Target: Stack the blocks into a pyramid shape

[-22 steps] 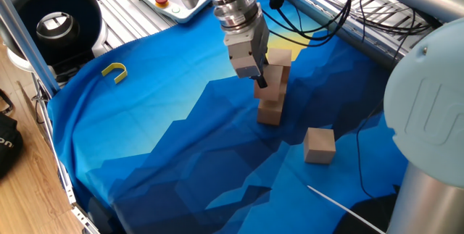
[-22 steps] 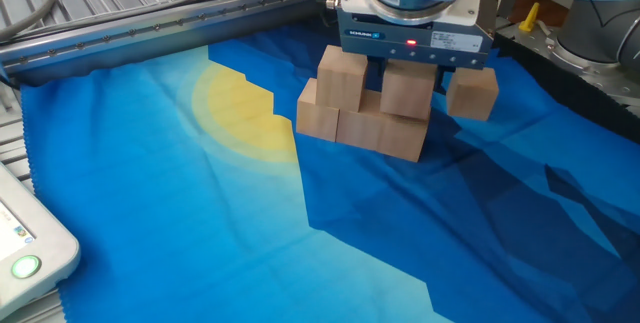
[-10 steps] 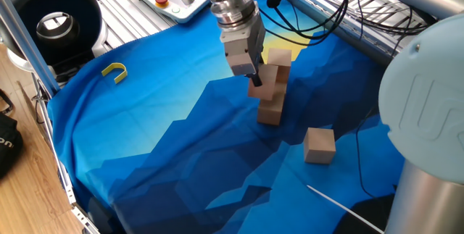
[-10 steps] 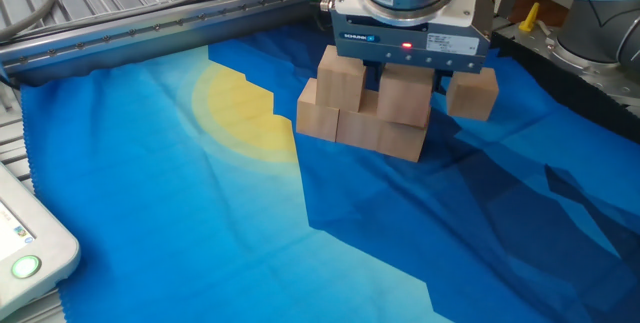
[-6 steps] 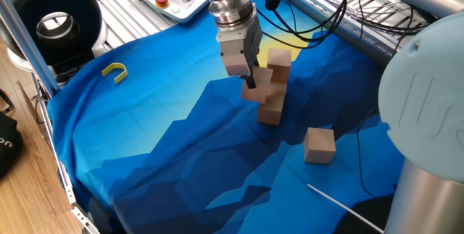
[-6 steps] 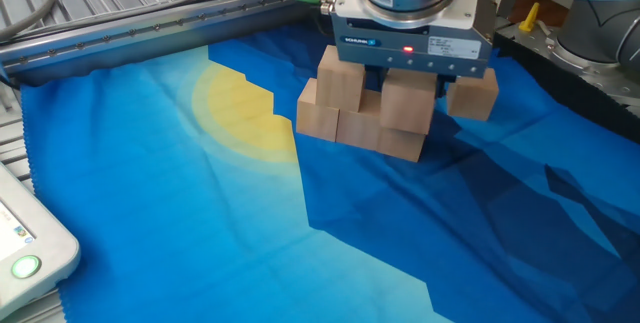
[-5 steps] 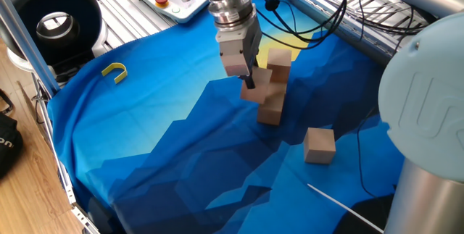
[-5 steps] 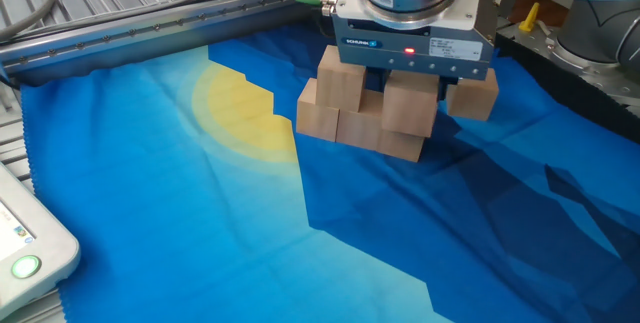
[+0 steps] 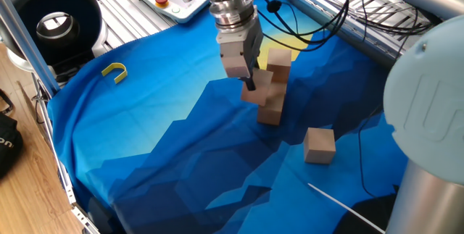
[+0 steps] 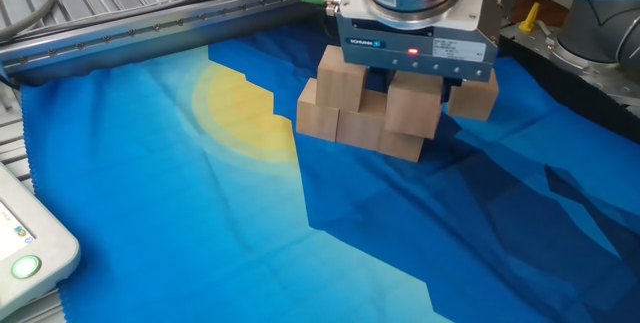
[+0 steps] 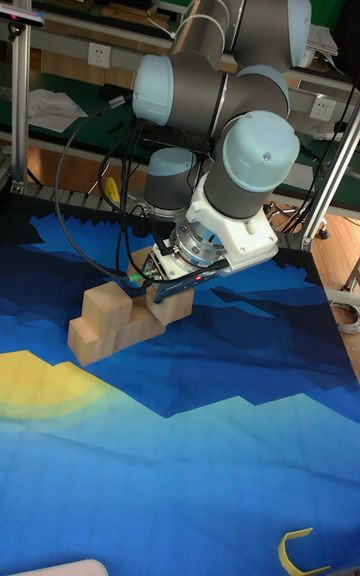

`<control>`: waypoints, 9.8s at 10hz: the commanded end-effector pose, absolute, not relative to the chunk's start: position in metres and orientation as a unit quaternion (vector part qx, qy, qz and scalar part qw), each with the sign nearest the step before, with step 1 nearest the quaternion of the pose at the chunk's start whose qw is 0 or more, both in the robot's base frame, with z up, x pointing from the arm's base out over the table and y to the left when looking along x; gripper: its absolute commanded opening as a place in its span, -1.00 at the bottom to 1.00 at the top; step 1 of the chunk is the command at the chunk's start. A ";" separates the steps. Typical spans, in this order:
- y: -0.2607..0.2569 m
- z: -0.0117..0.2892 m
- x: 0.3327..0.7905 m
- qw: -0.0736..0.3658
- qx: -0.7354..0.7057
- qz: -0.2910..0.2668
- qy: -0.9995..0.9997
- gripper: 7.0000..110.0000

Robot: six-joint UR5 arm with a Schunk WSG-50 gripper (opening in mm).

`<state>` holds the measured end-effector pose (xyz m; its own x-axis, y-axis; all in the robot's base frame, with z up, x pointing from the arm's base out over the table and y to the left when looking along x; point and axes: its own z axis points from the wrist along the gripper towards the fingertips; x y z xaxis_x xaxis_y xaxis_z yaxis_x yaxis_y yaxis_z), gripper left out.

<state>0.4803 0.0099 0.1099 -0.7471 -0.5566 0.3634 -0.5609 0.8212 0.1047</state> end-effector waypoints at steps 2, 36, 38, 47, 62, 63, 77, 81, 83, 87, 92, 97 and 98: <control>-0.003 0.109 0.463 0.209 0.312 0.026 -0.926 -1.00; -0.025 0.088 0.468 0.222 0.329 0.045 -0.917 -1.00; -0.025 0.088 0.469 0.219 0.328 0.048 -0.918 -1.00; -0.019 0.084 0.466 0.214 0.343 0.030 -0.914 -1.00; -0.013 0.080 0.473 0.197 0.348 0.010 -0.917 -0.28; -0.014 0.081 0.473 0.199 0.347 0.011 -0.916 -0.28; -0.009 0.072 0.480 0.181 0.344 0.015 -0.921 0.15; -0.003 0.072 0.487 0.164 0.345 0.016 -0.924 0.57; 0.002 0.072 0.489 0.160 0.342 0.013 -0.926 0.57; 0.013 0.088 0.501 0.151 0.329 0.012 -0.932 0.57; 0.046 0.138 0.615 -0.020 0.237 -0.012 -0.971 -0.28; 0.053 0.130 0.603 0.014 0.203 -0.031 -0.979 -0.28; 0.065 0.121 0.581 0.041 0.207 -0.043 -0.977 -1.00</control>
